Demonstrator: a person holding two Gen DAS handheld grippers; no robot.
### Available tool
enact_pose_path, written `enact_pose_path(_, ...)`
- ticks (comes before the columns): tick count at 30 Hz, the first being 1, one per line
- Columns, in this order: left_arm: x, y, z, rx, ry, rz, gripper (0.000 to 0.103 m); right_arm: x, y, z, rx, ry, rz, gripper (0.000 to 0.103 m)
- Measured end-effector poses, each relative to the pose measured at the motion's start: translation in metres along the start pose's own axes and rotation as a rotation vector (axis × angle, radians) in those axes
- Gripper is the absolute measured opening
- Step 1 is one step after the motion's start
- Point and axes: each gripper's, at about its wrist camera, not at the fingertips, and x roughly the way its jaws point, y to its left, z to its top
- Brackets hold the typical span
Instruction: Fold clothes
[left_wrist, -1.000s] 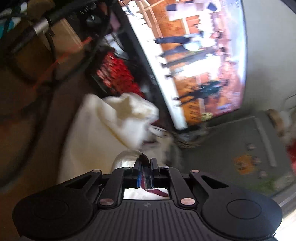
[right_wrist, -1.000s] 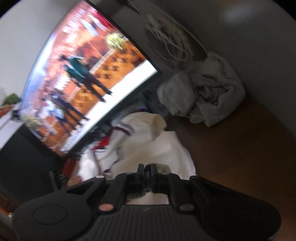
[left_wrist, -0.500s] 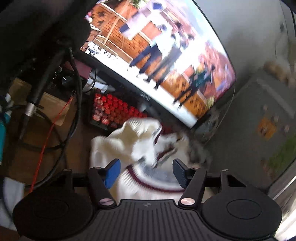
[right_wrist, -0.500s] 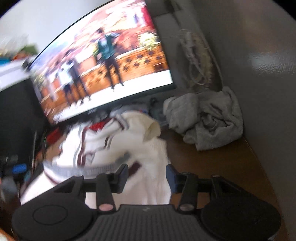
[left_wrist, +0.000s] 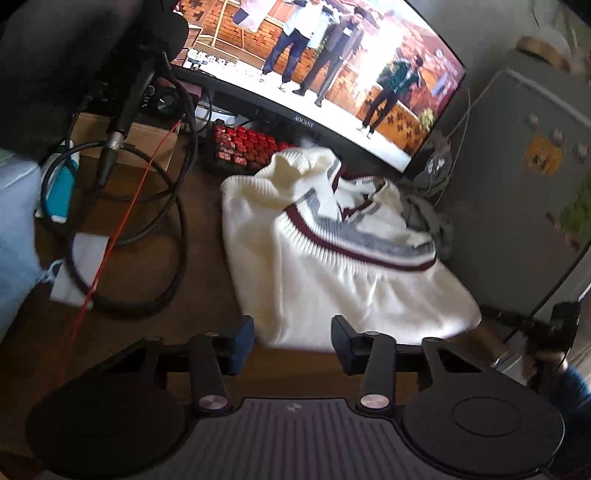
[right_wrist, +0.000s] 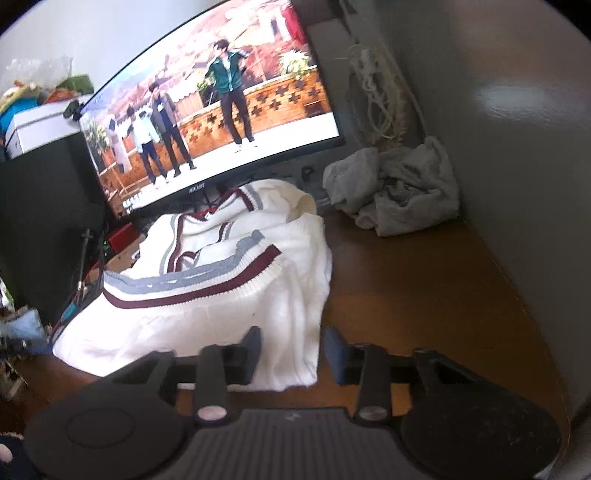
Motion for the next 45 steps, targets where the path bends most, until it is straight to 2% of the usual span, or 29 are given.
enact_pose_path(4, 0.000, -0.006, -0.008, 0.052, -0.024, 0.010, 0.039, 0.000, -0.003, -0.011, 0.044, -0.016, 0.005, 0.025)
enact_pose_path(6, 0.002, -0.007, -0.010, 0.060, -0.065, 0.017, 0.039, -0.002, -0.003, -0.016, 0.053, -0.047, 0.004, 0.027)
enact_pose_path(9, 0.008, -0.008, -0.010, 0.057, -0.096, -0.007, 0.040, -0.002, -0.003, -0.023, 0.056, -0.070, -0.007, 0.027)
enact_pose_path(11, 0.015, -0.013, -0.010, 0.097, -0.100, 0.041, 0.040, -0.002, -0.002, -0.026, 0.043, -0.077, -0.011, 0.027)
enact_pose_path(13, 0.020, -0.015, -0.009, 0.104, -0.103, 0.050, 0.039, -0.002, -0.002, -0.028, 0.039, -0.085, -0.005, 0.027)
enact_pose_path(15, 0.025, -0.017, -0.009, 0.104, -0.102, 0.039, 0.026, 0.000, 0.000, -0.029, 0.032, -0.086, -0.002, 0.024)
enact_pose_path(16, 0.027, -0.018, -0.008, 0.109, -0.100, 0.047, 0.009, 0.002, 0.001, -0.029, 0.026, -0.083, -0.002, 0.012)
enact_pose_path(17, 0.029, -0.019, -0.008, 0.111, -0.097, 0.069, 0.005, 0.004, 0.002, -0.029, 0.020, -0.080, -0.002, 0.007)
enact_pose_path(20, 0.030, -0.024, -0.008, 0.141, -0.101, 0.129, 0.005, -0.003, 0.003, -0.029, 0.031, -0.098, -0.023, 0.005)
enact_pose_path(23, 0.025, -0.030, -0.007, 0.204, -0.117, 0.216, 0.005, -0.028, 0.004, -0.028, 0.012, -0.142, -0.047, 0.003)
enact_pose_path(24, 0.024, -0.029, -0.006, 0.206, -0.116, 0.222, 0.005, -0.035, 0.007, -0.029, -0.014, -0.147, -0.052, 0.003)
enact_pose_path(27, 0.023, -0.020, -0.003, 0.176, -0.109, 0.217, 0.005, -0.046, 0.009, -0.035, -0.050, -0.125, -0.042, 0.003)
enact_pose_path(31, 0.022, -0.020, -0.003, 0.185, -0.090, 0.202, 0.005, -0.053, 0.008, -0.044, -0.065, -0.071, -0.011, 0.003)
enact_pose_path(35, 0.010, -0.019, -0.005, 0.155, -0.051, 0.140, 0.005, -0.061, 0.006, -0.052, -0.077, -0.027, 0.013, 0.004)
enact_pose_path(38, 0.002, -0.023, -0.006, 0.171, -0.031, 0.116, 0.007, -0.061, 0.017, -0.035, -0.119, -0.060, -0.022, 0.009)
enact_pose_path(40, -0.005, -0.026, -0.001, 0.194, -0.054, 0.139, 0.008, -0.060, 0.024, -0.023, -0.148, -0.083, -0.046, 0.020)
enact_pose_path(41, -0.009, -0.028, 0.002, 0.204, -0.071, 0.155, 0.010, -0.060, 0.028, -0.018, -0.163, -0.094, -0.058, 0.021)
enact_pose_path(43, -0.015, -0.030, 0.017, 0.218, -0.110, 0.156, 0.018, -0.059, 0.035, -0.006, -0.192, -0.117, -0.082, 0.022)
enact_pose_path(45, -0.015, -0.032, 0.039, 0.249, -0.139, 0.124, 0.026, -0.048, 0.046, 0.012, -0.233, -0.131, -0.083, 0.025)
